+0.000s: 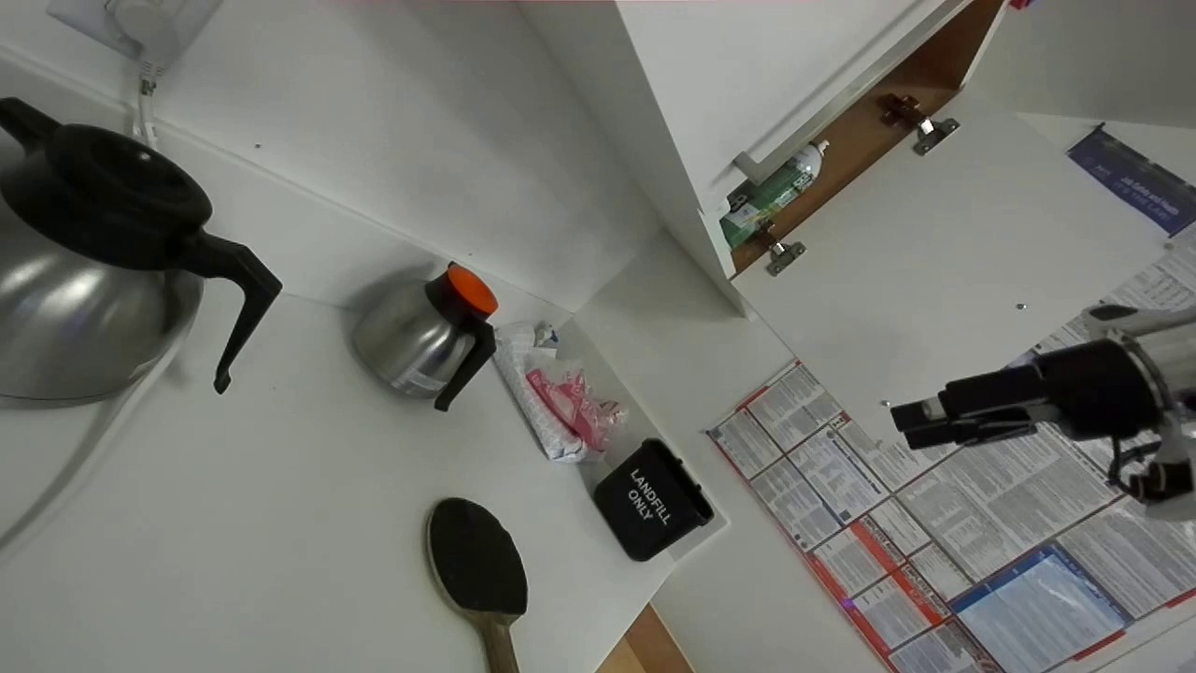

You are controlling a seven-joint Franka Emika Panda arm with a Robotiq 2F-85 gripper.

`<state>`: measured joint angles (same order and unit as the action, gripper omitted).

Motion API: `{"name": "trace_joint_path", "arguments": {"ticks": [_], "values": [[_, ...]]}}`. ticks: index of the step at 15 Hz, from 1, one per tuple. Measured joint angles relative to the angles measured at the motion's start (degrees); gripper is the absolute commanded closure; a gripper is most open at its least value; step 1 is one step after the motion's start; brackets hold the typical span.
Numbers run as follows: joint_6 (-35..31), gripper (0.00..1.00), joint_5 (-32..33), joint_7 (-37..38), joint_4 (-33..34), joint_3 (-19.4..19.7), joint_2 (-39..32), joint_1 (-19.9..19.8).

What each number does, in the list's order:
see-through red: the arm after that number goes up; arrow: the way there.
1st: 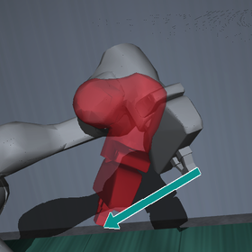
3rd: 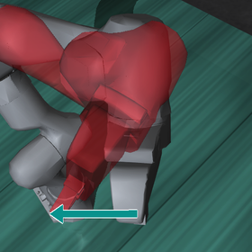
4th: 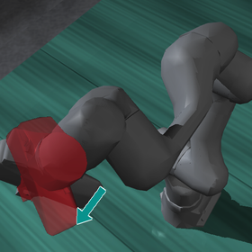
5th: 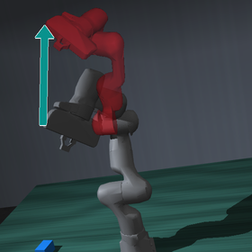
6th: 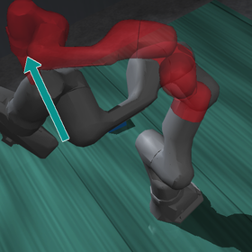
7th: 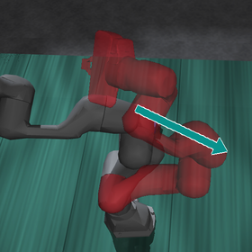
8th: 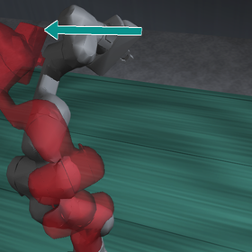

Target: Remove the white object from the bottom shelf of the overhead cabinet, put it in the open drawer, close the drawer, and then close the cabinet door

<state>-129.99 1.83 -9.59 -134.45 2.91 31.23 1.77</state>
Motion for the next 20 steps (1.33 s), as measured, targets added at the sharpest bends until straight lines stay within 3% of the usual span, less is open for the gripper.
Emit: {"name": "trace_joint_path", "arguments": {"ticks": [5, 11, 16, 20], "values": [[-2.9, 0.0, -6.6, -14.5, 7.6, 5.0, -6.2, 5.2], [-2.9, 0.0, -7.2, -15.8, 8.8, 5.6, -7.7, 6.2], [-10.8, 0.0, -7.3, -15.7, 10.5, 5.1, -11.2, 6.2], [-13.4, 0.0, -8.5, -16.3, 15.0, 5.1, -16.0, 6.3]]}}
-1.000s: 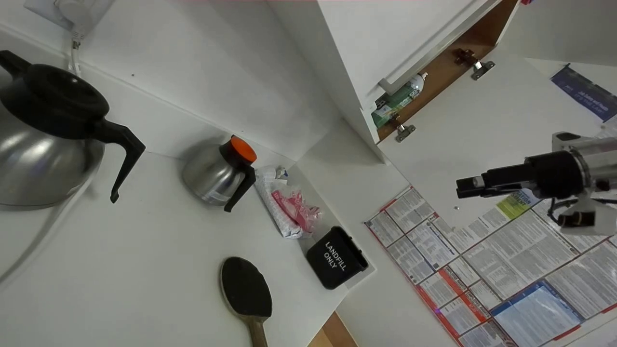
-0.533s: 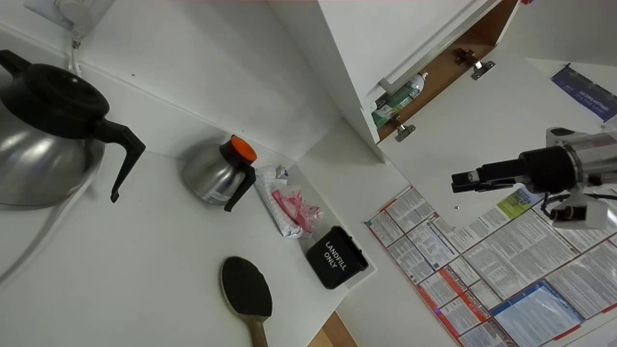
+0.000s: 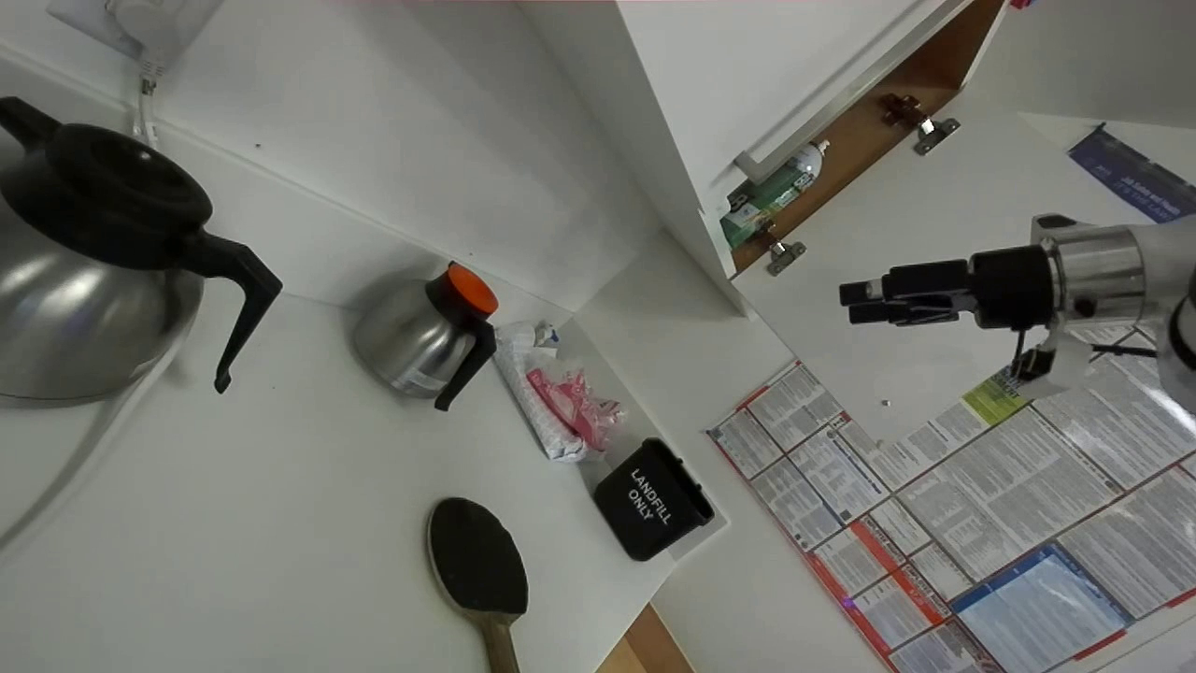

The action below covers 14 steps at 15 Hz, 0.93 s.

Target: Remove the white object from the bottom shelf of the overhead cabinet, put it in the open drawer, close the drawer, and then close the cabinet door

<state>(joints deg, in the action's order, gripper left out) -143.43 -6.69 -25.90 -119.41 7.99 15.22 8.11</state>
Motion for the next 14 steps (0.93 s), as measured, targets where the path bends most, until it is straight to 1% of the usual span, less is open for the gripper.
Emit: {"name": "trace_joint_path", "arguments": {"ticks": [6, 9, 14], "values": [[-0.5, 0.0, -7.8, -7.9, 9.3, -0.2, -7.7, 0.2], [-0.5, 0.0, -11.3, -11.3, 14.1, -1.3, -11.9, -0.1], [-0.6, 0.0, -12.1, -12.1, 21.5, -5.0, -18.9, -1.7]]}}
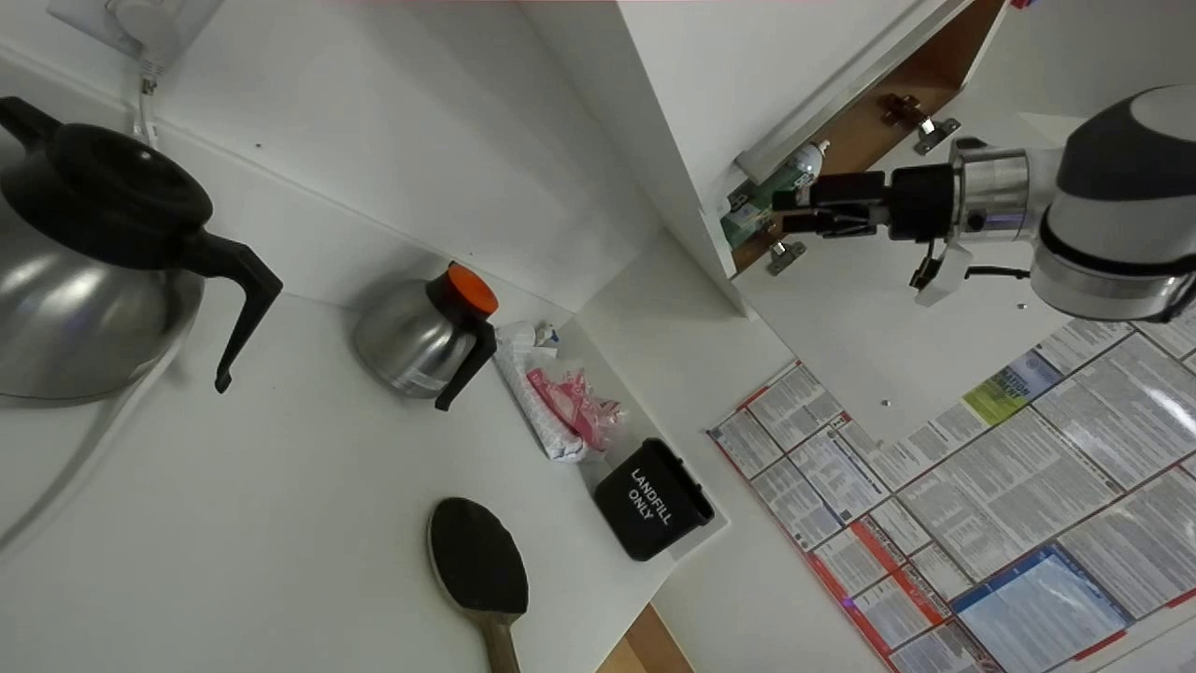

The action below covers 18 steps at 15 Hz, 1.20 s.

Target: Remove the white object from the bottom shelf of the overhead cabinet, put it in the open drawer, close the drawer, and then close the cabinet door

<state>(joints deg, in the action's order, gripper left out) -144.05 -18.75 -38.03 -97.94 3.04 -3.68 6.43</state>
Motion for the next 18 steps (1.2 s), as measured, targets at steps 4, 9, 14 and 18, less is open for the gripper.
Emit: {"name": "trace_joint_path", "arguments": {"ticks": [4, 9, 14, 18], "values": [[0.0, 0.0, 0.2, 0.0, 6.0, -2.5, -5.1, -2.2], [0.0, 0.0, 0.3, 0.0, 13.2, -5.1, -11.0, -4.6], [0.2, 0.25, 0.5, 0.0, 19.4, -7.8, -16.3, -6.0], [0.6, 0.51, 0.5, 0.0, 22.8, -7.9, -19.0, -5.6]]}}
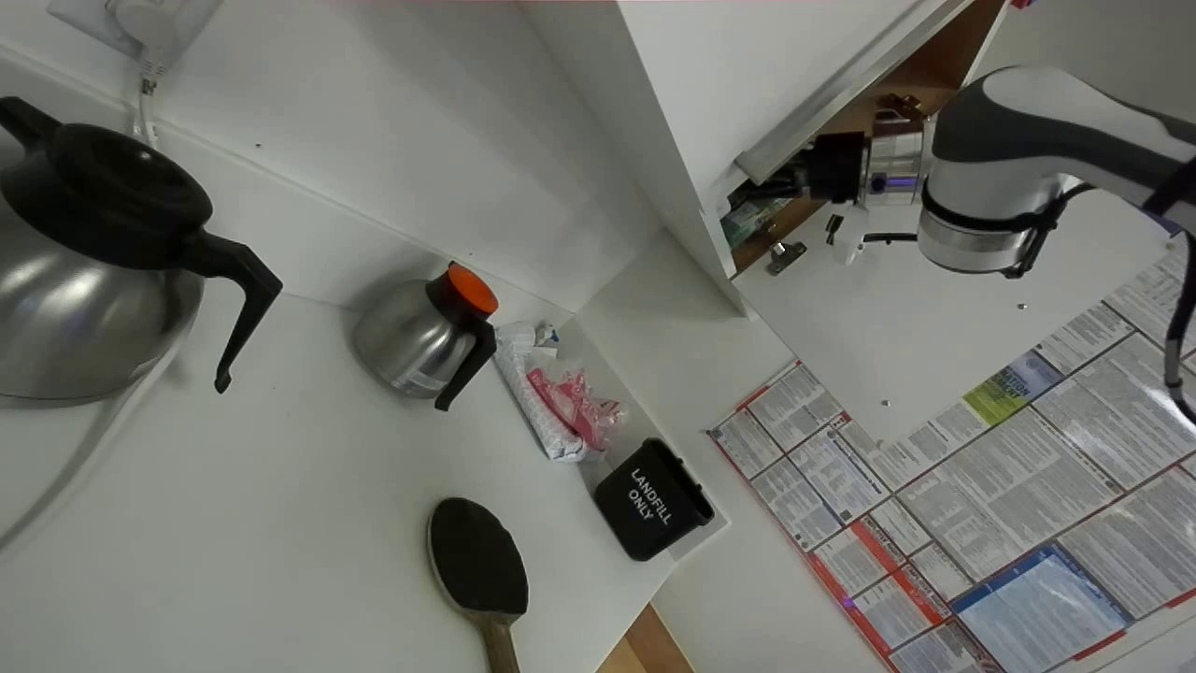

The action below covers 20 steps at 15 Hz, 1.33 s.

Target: Remove the white object from the bottom shelf of the overhead cabinet, put it in the open drawer, close the drawer, and then close the cabinet door

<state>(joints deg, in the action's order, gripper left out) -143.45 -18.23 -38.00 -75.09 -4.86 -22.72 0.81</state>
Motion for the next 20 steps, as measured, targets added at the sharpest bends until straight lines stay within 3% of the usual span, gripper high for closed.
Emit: {"name": "trace_joint_path", "arguments": {"ticks": [3, 4, 9, 12, 20], "values": [[0.2, 0.73, 0.0, 0.0, 1.1, 0.0, -0.7, 0.4], [0.2, 0.75, 0.1, 0.0, 1.2, 0.0, -0.7, 0.6], [0.4, 0.75, 2.1, 1.4, 1.2, 0.2, -0.4, 1.9], [1.0, 0.75, 6.0, 7.1, -1.4, 1.4, 2.3, 3.4], [1.1, 0.75, 14.0, 19.9, -22.9, 3.9, 20.9, 4.0]]}}
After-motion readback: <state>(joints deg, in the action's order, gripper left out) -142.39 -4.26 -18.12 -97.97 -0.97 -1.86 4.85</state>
